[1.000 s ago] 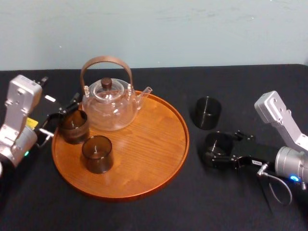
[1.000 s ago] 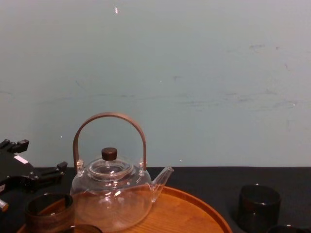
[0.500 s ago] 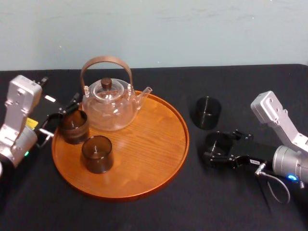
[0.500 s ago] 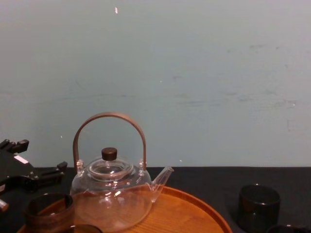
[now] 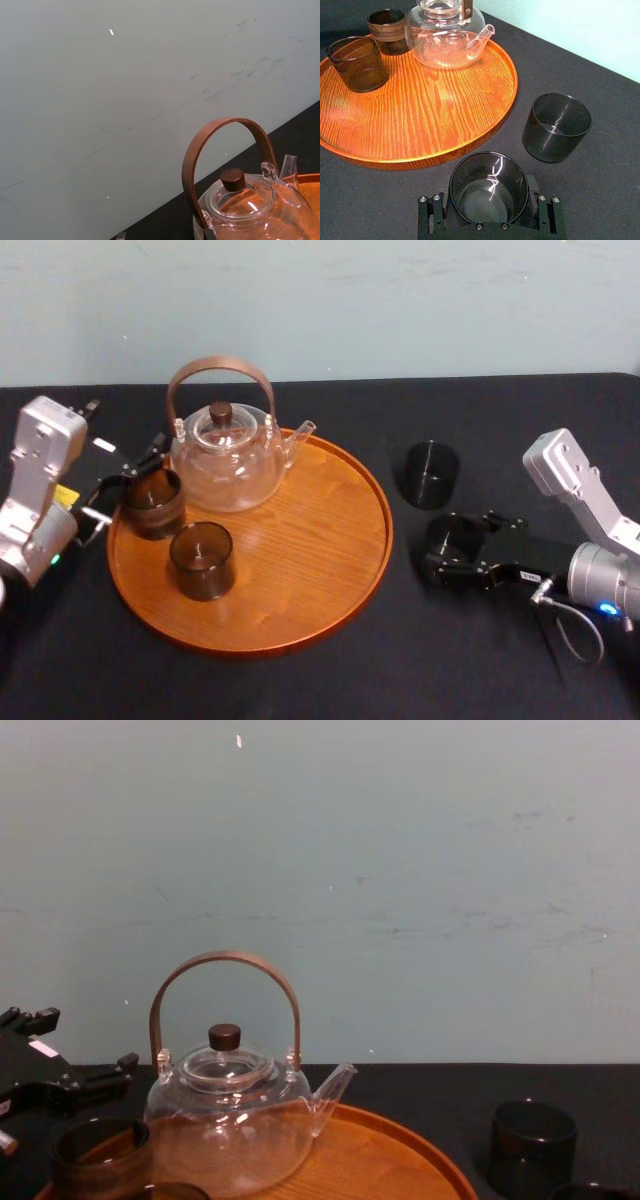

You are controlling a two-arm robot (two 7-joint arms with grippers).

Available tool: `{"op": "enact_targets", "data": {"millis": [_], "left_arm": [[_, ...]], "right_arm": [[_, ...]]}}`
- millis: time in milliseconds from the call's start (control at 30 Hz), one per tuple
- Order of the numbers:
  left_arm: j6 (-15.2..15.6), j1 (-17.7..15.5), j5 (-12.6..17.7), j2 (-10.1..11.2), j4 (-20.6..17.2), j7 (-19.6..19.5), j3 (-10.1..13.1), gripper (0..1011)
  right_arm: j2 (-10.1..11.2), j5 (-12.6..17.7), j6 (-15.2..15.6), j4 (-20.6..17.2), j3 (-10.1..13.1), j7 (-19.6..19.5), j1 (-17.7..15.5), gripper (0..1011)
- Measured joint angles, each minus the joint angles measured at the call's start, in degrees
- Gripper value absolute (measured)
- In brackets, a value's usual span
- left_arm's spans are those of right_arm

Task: Pick up the glass from the table and place it on the tray.

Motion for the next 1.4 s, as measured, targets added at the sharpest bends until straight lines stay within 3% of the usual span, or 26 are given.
{"op": "enact_targets", "data": {"millis": [467, 800, 1000, 1400], "left_arm": [[0.0, 0.0, 0.0, 0.0, 0.0, 0.0, 0.0, 1001], [0.0, 0.0, 0.0, 0.0, 0.0, 0.0, 0.0, 1001], [0.0, 0.0, 0.0, 0.0, 0.0, 0.0, 0.0, 1001], [0.0, 0.0, 0.0, 0.0, 0.0, 0.0, 0.0, 1001]], "right_arm": [[0.12, 0.8, -0.79, -0.31, 0.81, 0.5, -0.28, 903], [0.88, 0.99, -2.08, -1.26, -0.1, 3.73, 2.5, 903], [0.57, 0.81, -2.71, -1.44, -1.95, 5.95, 5.73, 903], [-4.08, 0.07, -4.79, 1.86, -7.59, 8.93, 12.68, 903]]}}
